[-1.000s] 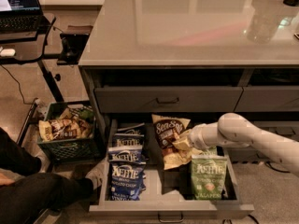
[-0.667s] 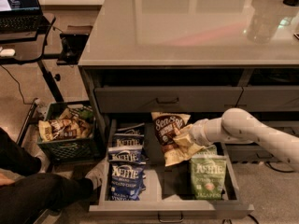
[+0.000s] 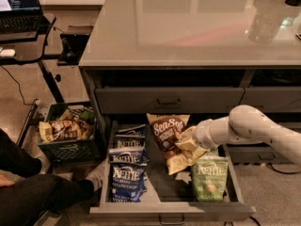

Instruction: Pick brown chip bag from middle drawer and place on counter

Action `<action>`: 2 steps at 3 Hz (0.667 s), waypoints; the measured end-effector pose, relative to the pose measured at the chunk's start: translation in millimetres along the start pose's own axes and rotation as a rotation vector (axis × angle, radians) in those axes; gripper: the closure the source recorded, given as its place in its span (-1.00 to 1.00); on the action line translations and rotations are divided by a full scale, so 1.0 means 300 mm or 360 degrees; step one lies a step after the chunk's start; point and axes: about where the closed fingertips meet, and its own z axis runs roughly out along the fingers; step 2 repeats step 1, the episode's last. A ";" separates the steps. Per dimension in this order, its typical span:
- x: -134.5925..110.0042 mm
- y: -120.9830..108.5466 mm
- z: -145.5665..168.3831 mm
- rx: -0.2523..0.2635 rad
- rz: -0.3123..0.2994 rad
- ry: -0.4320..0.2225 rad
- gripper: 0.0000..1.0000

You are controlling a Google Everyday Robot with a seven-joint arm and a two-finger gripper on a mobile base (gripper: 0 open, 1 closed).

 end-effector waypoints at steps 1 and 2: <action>0.000 0.000 0.000 0.0000 0.0000 0.0000 1.00; 0.000 0.000 0.000 0.0000 0.0000 0.0000 1.00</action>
Offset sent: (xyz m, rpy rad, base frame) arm 0.0000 0.0000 0.0000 0.0000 0.0000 0.0000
